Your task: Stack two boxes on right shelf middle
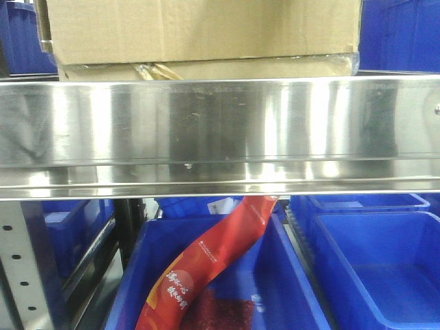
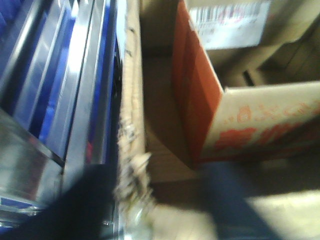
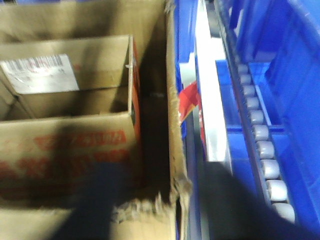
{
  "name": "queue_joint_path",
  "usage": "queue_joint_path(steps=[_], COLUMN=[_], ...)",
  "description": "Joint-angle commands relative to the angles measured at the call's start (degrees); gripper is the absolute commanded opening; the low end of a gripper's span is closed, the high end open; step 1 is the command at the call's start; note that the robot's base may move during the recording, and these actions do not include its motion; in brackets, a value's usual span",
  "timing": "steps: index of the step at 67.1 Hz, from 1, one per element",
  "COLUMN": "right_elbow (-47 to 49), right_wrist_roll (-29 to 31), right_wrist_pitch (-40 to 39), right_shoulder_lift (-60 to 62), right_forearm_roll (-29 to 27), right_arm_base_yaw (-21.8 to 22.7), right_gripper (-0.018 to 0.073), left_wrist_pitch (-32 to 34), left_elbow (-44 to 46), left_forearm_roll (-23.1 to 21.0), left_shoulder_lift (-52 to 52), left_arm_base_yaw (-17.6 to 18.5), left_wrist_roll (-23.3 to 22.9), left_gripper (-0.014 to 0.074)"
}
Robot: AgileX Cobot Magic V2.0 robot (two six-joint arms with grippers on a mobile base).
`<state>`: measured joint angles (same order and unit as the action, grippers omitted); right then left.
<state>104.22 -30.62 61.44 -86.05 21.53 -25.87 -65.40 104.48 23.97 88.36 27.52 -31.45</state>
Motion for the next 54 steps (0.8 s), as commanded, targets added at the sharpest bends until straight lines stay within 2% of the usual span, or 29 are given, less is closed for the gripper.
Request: queue_joint_path(steps=[1,3,6,22,30,39,54], right_elbow=[0.4,0.4,0.4,-0.3,-4.2,-14.4,-35.4], right_wrist_roll=[0.0,0.0,0.0,1.8,2.3,2.3,2.3], right_wrist_pitch=[0.2,0.3,0.7,0.7,-1.4,-9.9,-29.1], right_shoulder_lift=[0.7,0.7,1.1,4.2,6.8,11.9,23.7], right_forearm_roll=[0.6,0.5,0.2,-0.2,-0.1,-0.1,0.3], right_arm_base_yaw=[0.1,0.1,0.1,0.1,0.1,0.1,0.1], right_gripper=[-0.0058,-0.0106,-0.0172,-0.0168,-0.0168,-0.0168,-0.0168], left_wrist_pitch=[2.0,2.0,1.9,-1.3,1.2,10.5,35.7], left_elbow=[0.4,0.4,0.4,0.3,-2.1,-11.7,-37.8], left_forearm_roll=[1.0,1.0,0.7,-0.7,-1.1,-1.3,-0.9], left_shoulder_lift=[-0.7,-0.9,-1.3,-6.0,-10.0,-17.3,-32.7], left_arm_base_yaw=[0.1,0.1,0.1,0.1,0.8,2.9,4.4], left_wrist_roll=[0.0,0.0,0.0,0.0,0.0,0.0,0.0], left_gripper=[-0.0037,-0.0105,-0.0111,-0.0111,-0.0111,-0.0111,-0.0111])
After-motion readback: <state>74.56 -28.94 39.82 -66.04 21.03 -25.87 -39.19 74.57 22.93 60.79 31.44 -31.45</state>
